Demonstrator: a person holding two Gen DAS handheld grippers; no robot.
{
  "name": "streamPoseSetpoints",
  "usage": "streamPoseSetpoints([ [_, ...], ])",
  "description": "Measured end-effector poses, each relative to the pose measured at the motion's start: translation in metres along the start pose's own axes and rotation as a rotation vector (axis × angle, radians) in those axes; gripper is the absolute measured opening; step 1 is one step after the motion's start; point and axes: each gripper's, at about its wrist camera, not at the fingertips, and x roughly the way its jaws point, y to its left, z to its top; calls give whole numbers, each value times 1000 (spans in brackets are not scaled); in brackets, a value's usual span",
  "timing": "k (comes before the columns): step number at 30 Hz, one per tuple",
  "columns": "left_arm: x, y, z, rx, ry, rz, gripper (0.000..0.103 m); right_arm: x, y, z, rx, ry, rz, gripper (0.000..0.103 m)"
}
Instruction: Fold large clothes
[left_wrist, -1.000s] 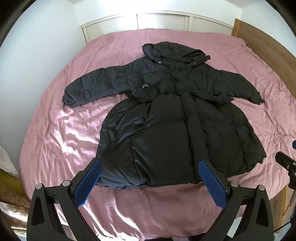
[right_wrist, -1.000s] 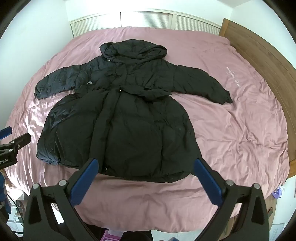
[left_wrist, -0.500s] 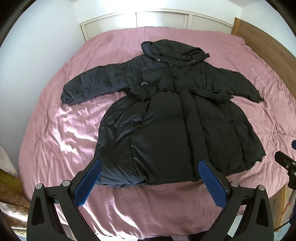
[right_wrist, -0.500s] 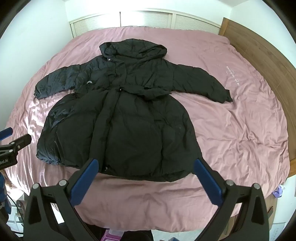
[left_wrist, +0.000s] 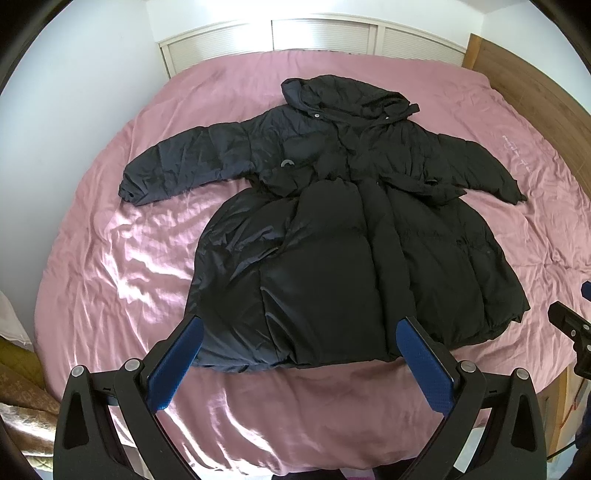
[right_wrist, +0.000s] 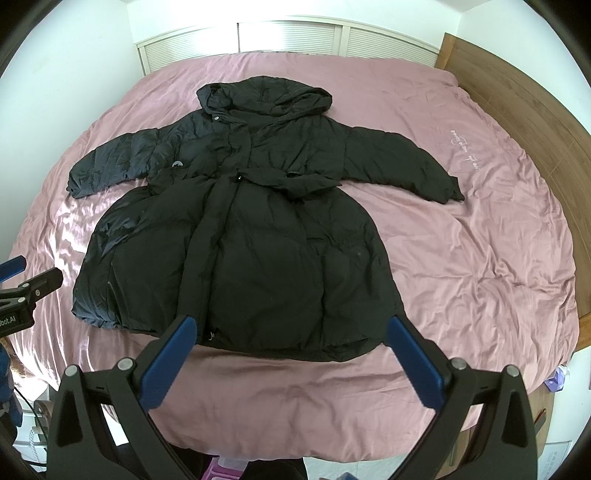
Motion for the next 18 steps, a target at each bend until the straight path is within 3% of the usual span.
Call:
streamPoseSetpoints([
  [18,3,1,2,0,8,-4,102,5,1,3,0,4,1,103],
])
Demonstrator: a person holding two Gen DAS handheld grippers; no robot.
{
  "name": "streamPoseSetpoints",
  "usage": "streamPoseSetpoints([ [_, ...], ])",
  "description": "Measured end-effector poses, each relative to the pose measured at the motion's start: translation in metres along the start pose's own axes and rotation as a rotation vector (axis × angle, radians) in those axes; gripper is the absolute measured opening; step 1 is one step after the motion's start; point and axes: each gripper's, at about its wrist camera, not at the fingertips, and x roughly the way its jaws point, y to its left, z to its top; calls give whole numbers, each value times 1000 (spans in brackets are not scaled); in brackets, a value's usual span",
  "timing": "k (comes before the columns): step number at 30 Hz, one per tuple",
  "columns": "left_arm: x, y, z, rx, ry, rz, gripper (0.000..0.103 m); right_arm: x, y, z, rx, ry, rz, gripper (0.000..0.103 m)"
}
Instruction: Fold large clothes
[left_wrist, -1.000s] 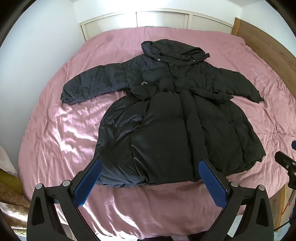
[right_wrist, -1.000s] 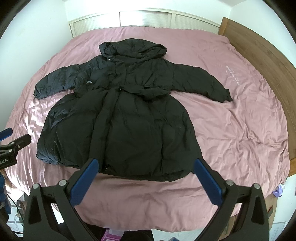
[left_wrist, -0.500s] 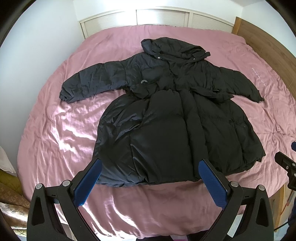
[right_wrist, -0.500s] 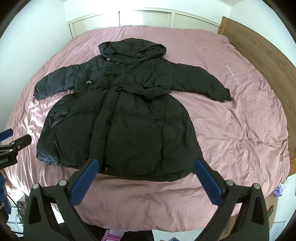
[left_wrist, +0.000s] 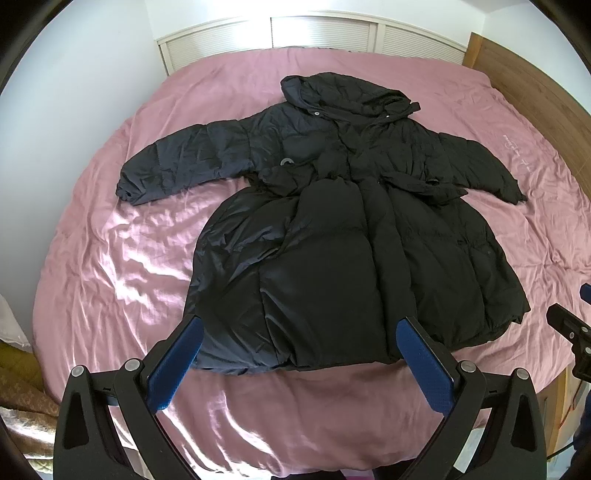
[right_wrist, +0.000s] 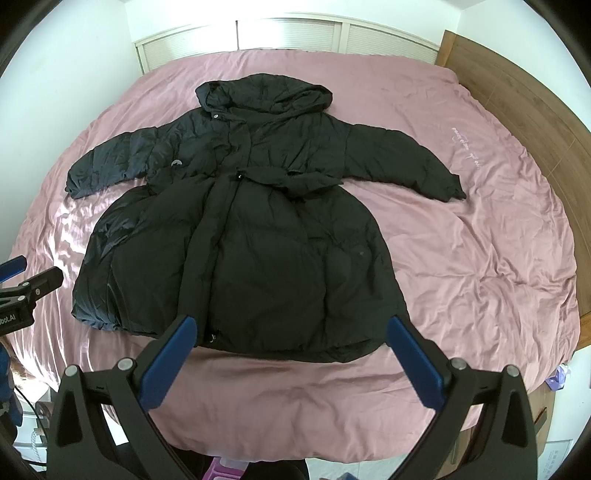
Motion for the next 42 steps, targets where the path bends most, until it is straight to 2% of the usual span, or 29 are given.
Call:
streamPoseSetpoints([
  [42,6,12,16,42,16,-43,102,-4,3,0,42,4,-5,103],
])
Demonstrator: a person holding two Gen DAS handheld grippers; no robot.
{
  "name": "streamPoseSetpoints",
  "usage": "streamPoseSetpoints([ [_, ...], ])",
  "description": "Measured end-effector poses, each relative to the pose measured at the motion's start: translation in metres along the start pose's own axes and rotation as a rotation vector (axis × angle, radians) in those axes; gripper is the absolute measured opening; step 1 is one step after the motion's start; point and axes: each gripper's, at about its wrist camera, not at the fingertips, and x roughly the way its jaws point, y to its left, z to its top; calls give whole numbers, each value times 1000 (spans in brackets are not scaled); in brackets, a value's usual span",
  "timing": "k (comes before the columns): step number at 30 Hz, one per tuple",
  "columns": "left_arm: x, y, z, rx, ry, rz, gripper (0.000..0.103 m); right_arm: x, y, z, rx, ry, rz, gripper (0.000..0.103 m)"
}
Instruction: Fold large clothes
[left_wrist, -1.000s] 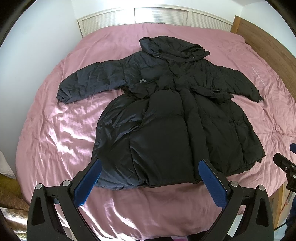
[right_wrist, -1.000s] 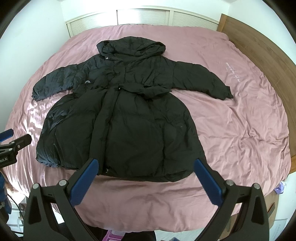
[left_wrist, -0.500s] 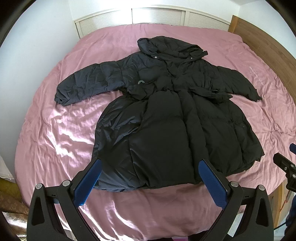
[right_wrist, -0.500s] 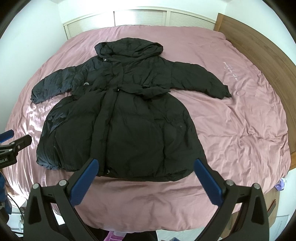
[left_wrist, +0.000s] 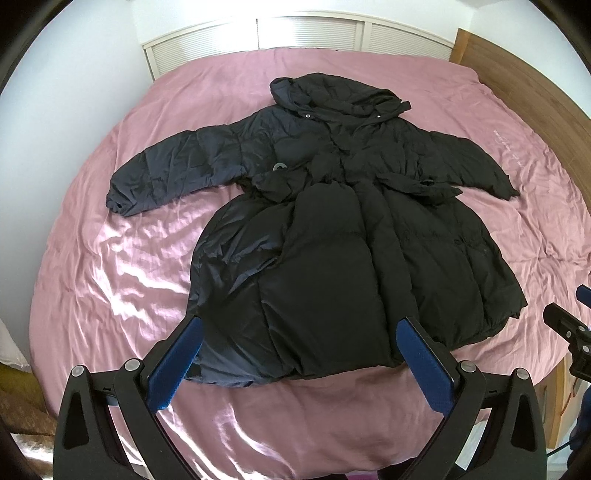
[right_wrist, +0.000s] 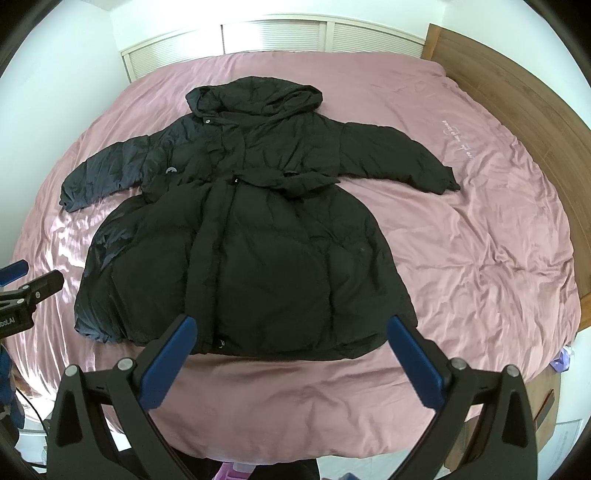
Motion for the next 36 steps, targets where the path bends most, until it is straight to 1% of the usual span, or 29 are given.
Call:
streamPoseSetpoints([
  [7,0,3,1,-1,6,0,102,-1,1,-1,5,1,2,103],
  [16,8,20,12,4,10,9,102,-3,11,2,36,1,-6,103],
  [20,16,25,20,0,36,11,102,-7,6,7,66,-7,1,103],
  [23,19,25,26,16,12,17,102,-9,-5,10,97,-12,-1,103],
  [27,23,20,34,35,-4,14,102,0,-33,23,152,-12,13,103],
  [30,29,14,42,52,-6,34,102,19,-67,39,231,-35,64,103],
  [32,35,11,48,48,10,53,100,40,-95,54,288,-36,101,103],
  [36,48,7,63,-20,51,72,99,92,-152,86,407,-31,156,103],
])
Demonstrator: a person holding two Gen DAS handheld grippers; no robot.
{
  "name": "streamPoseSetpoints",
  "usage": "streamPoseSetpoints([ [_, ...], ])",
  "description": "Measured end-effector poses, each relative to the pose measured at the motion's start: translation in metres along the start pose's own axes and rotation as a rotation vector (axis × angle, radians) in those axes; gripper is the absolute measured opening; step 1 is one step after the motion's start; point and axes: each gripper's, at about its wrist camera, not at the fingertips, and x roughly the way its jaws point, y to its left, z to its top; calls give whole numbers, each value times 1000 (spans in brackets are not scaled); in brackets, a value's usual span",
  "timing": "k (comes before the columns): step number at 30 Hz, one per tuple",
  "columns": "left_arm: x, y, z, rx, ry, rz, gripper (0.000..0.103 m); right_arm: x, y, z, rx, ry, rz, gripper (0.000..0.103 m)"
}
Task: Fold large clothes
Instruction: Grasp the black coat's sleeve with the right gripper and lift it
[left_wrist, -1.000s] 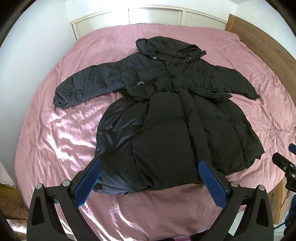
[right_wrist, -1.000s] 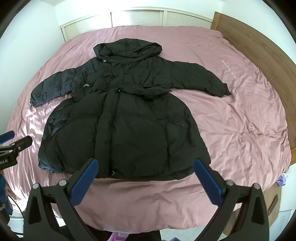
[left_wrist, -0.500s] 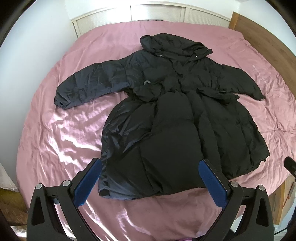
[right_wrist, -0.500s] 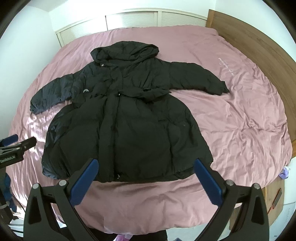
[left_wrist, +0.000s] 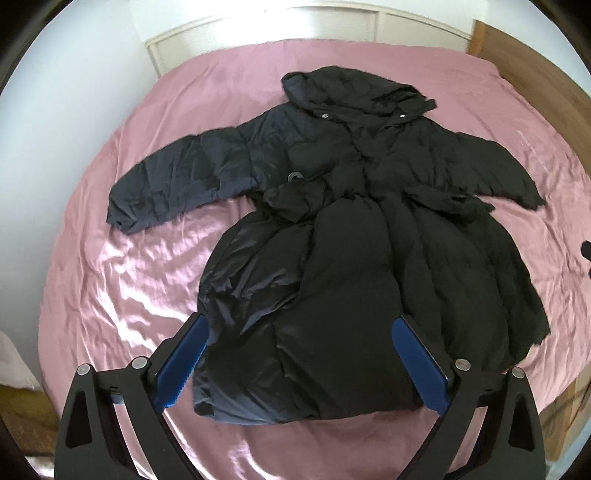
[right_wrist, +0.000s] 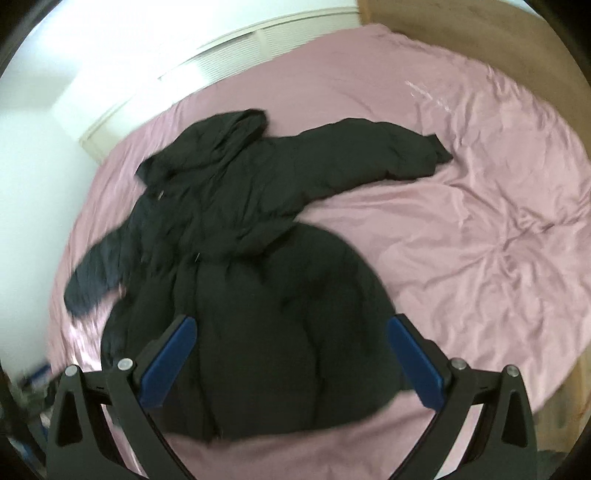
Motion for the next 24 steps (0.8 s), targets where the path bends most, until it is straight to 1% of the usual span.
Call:
streamPoseSetpoints([
  [2,5,-3,10,-42,7,0,99,28,-29,27,71,22,31,103],
  [5,18,-9,28,-126,29,8,99,77,-82,69,215,45,110,103],
  [7,27,-11,40,-188,42,6,99,106,-113,90,295,51,142,103],
  [11,45,-14,58,-308,81,-2,99,162,-170,123,456,62,220,103],
  [13,51,-15,63,-358,101,-11,99,182,-190,132,528,60,255,103],
  [15,52,-17,65,-379,112,6,99,203,-207,141,596,53,295,103],
  [17,52,-21,66,-379,119,32,99,222,-224,152,657,38,338,103],
  [19,53,-23,66,-378,127,65,99,235,-234,158,710,20,362,103],
  [24,55,-21,65,-397,153,95,99,263,-261,176,817,-26,404,103],
])
